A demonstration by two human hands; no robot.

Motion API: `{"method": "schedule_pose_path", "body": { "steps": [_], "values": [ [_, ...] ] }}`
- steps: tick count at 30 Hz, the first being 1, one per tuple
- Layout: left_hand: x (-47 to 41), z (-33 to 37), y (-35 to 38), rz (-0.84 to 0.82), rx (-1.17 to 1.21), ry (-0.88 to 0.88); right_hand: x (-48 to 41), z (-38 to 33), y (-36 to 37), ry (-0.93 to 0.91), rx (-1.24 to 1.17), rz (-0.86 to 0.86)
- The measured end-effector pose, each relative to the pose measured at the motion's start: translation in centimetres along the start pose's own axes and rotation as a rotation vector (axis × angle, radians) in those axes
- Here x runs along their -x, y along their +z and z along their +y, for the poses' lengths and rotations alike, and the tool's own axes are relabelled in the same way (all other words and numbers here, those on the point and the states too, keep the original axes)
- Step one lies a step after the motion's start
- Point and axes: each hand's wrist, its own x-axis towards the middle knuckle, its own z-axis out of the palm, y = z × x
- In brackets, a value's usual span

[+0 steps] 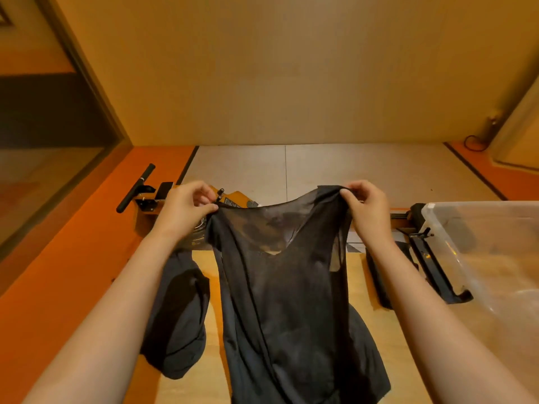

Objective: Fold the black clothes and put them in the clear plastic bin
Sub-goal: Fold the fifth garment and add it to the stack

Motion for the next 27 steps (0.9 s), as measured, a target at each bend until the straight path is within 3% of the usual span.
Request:
{"method": "schedule_pose_path", "body": {
  "steps": [14, 20, 22, 27],
  "values": [
    [-6.4, 15.8, -11.0, 0.509, 0.07, 0.359, -6.8, -16.8, -7.2, -0.385, -0.185, 0.266],
    [-7.1, 20.5, -13.3, 0.709, -0.048, 0.374, -6.2, -22.1, -10.1, -0.469, -0.276, 0.3],
    [-6.4, 21.6, -12.5, 0.636, 0.097, 0.34, -5.6, -22.7, -10.3, -0.467, -0.28, 0.293],
    [-3.5, 22.4, -8.6, 0.187, 0.65, 0.167, -4.0, -21.0, -9.4, -0.386, -0.209, 0.241]
  ]
}}
